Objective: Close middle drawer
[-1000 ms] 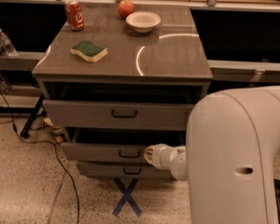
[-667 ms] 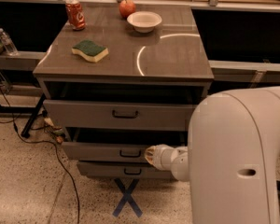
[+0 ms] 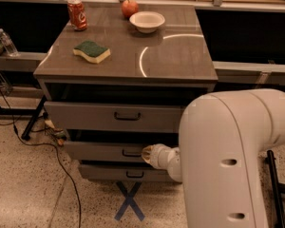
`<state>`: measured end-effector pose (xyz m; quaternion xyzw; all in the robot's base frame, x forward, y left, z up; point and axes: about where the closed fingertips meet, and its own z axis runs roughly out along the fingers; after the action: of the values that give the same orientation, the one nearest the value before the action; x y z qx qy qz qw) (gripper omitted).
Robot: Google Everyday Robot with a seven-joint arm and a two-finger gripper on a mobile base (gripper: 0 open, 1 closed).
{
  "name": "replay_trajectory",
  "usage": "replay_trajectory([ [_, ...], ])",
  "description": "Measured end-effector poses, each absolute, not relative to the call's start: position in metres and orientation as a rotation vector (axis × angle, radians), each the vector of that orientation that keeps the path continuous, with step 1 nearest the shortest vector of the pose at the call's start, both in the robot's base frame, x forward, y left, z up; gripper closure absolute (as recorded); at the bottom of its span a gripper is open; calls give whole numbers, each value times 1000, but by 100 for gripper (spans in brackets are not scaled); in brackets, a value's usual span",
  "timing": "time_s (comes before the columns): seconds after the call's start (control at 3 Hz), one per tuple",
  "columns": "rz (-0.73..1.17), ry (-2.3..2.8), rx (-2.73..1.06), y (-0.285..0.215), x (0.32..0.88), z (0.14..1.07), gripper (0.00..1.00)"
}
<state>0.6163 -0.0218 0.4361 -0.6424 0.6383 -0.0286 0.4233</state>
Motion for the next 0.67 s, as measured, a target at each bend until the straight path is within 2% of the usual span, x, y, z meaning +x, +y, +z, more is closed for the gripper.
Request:
replay_trajectory([
  [0.67, -63, 1572, -1559, -13, 629, 434, 100],
])
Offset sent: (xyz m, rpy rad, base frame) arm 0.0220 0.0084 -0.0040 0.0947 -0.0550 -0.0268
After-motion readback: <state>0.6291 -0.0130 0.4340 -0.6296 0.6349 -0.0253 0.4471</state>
